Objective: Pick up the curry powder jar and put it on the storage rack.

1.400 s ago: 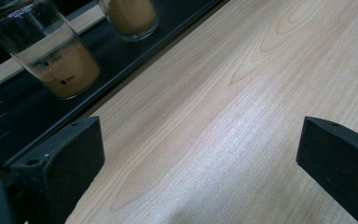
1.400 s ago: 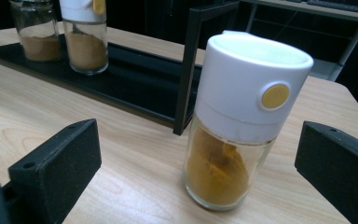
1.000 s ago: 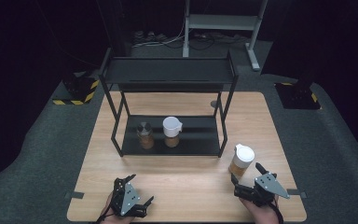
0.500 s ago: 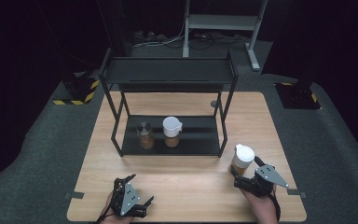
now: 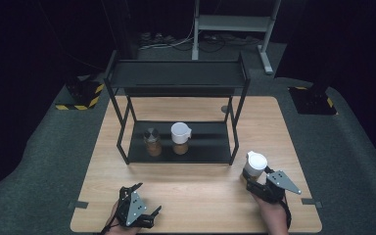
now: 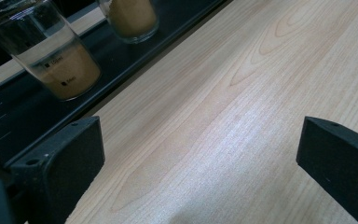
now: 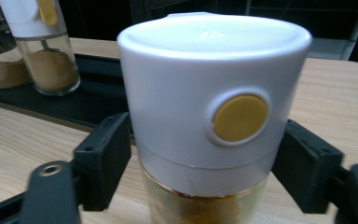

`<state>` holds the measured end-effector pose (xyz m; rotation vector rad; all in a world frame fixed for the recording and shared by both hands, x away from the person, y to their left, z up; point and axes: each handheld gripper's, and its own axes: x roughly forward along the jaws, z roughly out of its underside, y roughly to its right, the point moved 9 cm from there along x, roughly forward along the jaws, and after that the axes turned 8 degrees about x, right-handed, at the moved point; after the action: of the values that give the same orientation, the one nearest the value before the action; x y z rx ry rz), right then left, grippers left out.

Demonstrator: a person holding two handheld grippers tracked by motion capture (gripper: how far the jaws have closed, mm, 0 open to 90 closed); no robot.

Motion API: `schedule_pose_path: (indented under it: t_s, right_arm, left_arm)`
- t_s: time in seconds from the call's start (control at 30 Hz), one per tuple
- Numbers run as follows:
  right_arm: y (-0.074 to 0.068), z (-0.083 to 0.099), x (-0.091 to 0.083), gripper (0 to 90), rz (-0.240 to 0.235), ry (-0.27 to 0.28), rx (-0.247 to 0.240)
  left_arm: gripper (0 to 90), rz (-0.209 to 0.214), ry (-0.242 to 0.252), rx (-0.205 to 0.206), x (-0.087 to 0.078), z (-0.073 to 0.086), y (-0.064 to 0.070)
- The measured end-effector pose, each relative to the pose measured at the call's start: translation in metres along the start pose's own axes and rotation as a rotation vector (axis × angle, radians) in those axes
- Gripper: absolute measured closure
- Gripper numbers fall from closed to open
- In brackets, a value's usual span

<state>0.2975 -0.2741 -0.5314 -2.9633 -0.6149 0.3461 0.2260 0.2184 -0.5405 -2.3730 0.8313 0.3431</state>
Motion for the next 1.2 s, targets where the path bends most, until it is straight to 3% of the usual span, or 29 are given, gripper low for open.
schedule_pose_path:
  t_s: [0.63,1.2]
  right_arm:
    - [-0.001,-0.003,0.001,30.3,0.002,-0.007,-0.018]
    - [-0.022,-0.026,-0.01,30.4,-0.049,0.046,-0.04]
  left_arm:
    - [1.3,0.004,-0.001,0.007,0.0,0.0,0.0]
    - [1.3,0.006,0.0,0.009,0.0,0.0,0.0]
